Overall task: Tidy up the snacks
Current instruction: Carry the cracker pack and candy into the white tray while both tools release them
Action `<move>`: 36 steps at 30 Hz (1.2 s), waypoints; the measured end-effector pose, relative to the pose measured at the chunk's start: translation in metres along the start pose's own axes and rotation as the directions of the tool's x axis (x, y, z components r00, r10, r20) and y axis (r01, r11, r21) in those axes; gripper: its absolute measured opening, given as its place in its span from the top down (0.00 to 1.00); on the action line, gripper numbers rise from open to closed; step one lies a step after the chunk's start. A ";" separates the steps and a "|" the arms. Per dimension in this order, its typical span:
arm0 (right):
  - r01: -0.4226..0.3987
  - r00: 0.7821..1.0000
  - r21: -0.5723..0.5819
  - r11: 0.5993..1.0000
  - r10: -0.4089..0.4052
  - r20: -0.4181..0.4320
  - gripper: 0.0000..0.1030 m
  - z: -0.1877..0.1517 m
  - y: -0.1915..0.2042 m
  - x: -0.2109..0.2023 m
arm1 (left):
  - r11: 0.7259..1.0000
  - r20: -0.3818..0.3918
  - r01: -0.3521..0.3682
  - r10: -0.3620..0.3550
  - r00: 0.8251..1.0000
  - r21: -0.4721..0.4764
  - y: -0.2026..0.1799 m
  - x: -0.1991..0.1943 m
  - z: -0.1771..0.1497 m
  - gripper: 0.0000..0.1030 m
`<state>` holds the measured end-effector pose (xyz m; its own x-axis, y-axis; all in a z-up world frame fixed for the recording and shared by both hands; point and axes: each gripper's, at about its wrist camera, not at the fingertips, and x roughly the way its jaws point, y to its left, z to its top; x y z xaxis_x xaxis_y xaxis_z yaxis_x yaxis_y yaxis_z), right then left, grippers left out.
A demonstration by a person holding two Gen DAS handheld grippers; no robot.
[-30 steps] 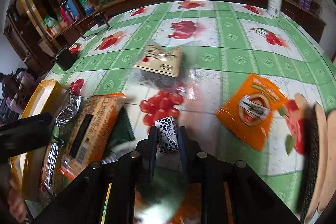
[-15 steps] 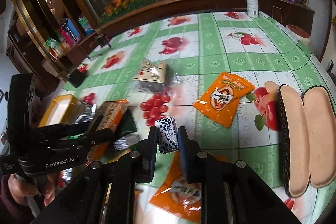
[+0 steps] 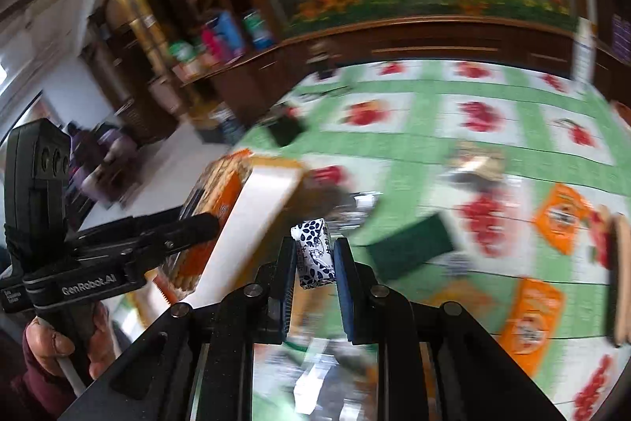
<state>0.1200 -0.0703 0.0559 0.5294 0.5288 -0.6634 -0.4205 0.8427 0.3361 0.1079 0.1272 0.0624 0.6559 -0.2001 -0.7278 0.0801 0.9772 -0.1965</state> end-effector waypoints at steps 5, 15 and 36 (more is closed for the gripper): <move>-0.072 0.995 -0.070 0.995 0.067 -0.072 0.79 -0.005 0.064 0.046 | 0.992 -0.009 -0.127 0.127 0.992 -0.024 0.054 0.002 -0.019 0.48; -0.090 0.975 -0.110 0.990 0.065 -0.213 0.79 -0.011 0.117 0.140 | 0.970 -0.115 -0.165 0.147 0.982 -0.176 0.130 0.045 -0.024 0.48; -0.012 0.996 -0.057 0.998 0.007 -0.092 0.78 -0.011 0.086 0.084 | 0.977 0.088 -0.062 0.082 0.993 -0.203 0.097 -0.051 -0.021 0.26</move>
<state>0.1198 0.0454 0.0217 0.4562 0.5228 -0.7201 -0.4681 0.8292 0.3055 0.0665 0.2305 0.0674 0.7237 -0.1128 -0.6809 -0.1148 0.9532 -0.2798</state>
